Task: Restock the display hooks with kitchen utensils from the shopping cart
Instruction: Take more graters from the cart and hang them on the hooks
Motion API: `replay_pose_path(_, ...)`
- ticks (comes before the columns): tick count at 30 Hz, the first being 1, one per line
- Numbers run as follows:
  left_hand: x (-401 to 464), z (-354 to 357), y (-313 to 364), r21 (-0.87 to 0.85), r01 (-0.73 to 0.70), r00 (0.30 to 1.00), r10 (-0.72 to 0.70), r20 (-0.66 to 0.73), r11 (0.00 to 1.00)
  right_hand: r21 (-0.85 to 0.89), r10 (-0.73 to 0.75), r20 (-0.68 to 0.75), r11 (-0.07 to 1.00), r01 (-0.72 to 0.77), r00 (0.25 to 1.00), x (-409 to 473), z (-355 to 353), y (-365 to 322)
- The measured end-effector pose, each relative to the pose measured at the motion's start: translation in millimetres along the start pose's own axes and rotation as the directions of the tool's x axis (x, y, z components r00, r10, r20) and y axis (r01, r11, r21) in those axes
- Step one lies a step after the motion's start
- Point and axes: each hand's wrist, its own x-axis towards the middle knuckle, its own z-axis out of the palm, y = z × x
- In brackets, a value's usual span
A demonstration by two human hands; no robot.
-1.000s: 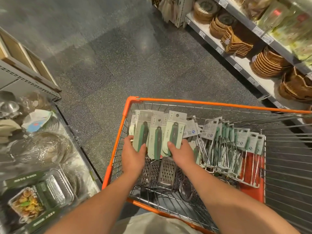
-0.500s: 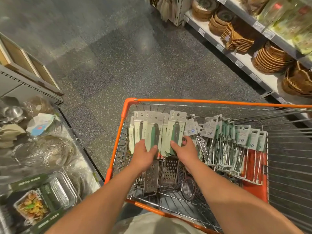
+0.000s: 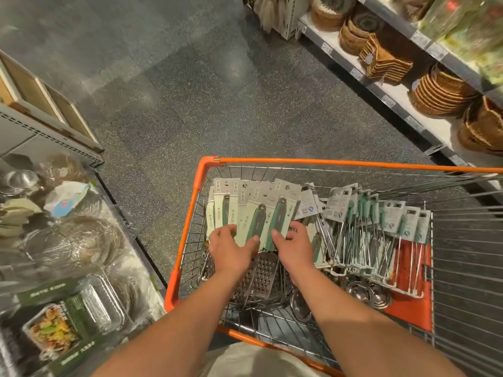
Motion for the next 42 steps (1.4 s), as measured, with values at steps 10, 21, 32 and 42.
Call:
replay_pose_path(10, -3.8, 3.4, -14.9, -0.266, 0.1, 0.993, -0.08, 0.084, 0.959, 0.102, 0.02, 0.009, 0.995, -0.021, 1.0, -10.0, 14.7, -1.8)
replay_pose_path(21, -1.6, 10.0, -6.7, -0.407, 0.187, 0.96, -0.078, 0.269, 0.894, 0.125, 0.062, 0.087, 0.989, -0.072, 0.994, -14.6, -1.4, -2.1)
replay_pose_path(32, 15.3, -25.8, -19.3, -0.685, 0.384, 0.887, -0.041, 0.46, 0.619, 0.276, -0.014, 0.316, 0.958, -0.078, 0.949, -29.8, 2.1, -34.8)
replay_pose_path(42, 2.6, -57.3, -5.4, -0.722, 0.351, 0.871, 0.076, 0.486, 0.596, 0.33, -0.023, 0.355, 0.938, -0.102, 0.934, -48.8, 17.9, -56.2)
